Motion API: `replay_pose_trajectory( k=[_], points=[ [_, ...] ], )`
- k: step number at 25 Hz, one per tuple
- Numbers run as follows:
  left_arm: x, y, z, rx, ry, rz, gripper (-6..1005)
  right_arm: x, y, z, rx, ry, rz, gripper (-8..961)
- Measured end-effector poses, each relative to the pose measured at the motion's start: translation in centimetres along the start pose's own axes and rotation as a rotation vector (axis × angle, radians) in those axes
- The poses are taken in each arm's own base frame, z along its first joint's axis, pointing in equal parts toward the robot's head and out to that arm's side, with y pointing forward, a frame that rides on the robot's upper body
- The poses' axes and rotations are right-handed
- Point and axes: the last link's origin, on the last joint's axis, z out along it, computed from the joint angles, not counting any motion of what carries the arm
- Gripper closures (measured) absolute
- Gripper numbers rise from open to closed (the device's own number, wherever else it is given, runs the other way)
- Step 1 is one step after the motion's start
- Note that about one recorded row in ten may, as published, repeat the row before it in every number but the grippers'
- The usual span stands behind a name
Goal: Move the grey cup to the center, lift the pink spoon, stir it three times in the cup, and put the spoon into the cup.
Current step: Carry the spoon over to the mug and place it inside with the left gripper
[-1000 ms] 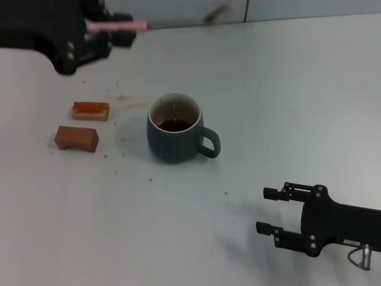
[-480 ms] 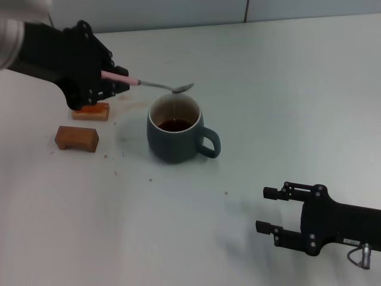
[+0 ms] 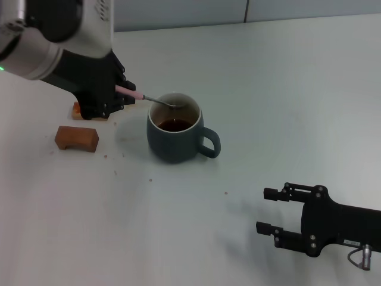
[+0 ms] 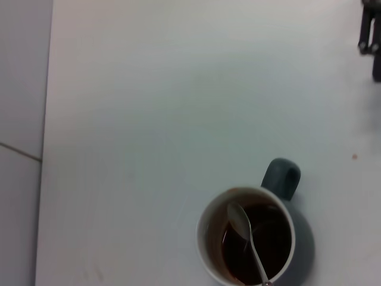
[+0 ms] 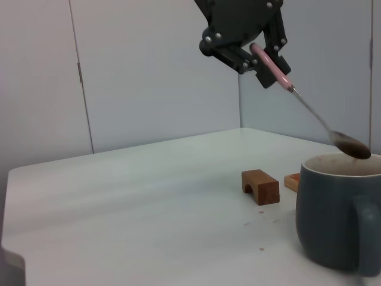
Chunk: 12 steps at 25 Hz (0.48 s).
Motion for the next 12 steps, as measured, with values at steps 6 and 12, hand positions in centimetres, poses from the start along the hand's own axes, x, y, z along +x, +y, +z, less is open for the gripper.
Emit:
replay_pose_trajectory(
  k=[6,12],
  points=[
    [0.7,-0.1,1.0,0.016,-0.071,0.036,853,0.0,0.1,-0.1,0.000,0.000,0.002,315],
    [1.3,0.2,1.8,-0.009,-0.091,0.063,852,0.0,0.1,0.0,-0.001,0.000,0.002,314]
  ],
)
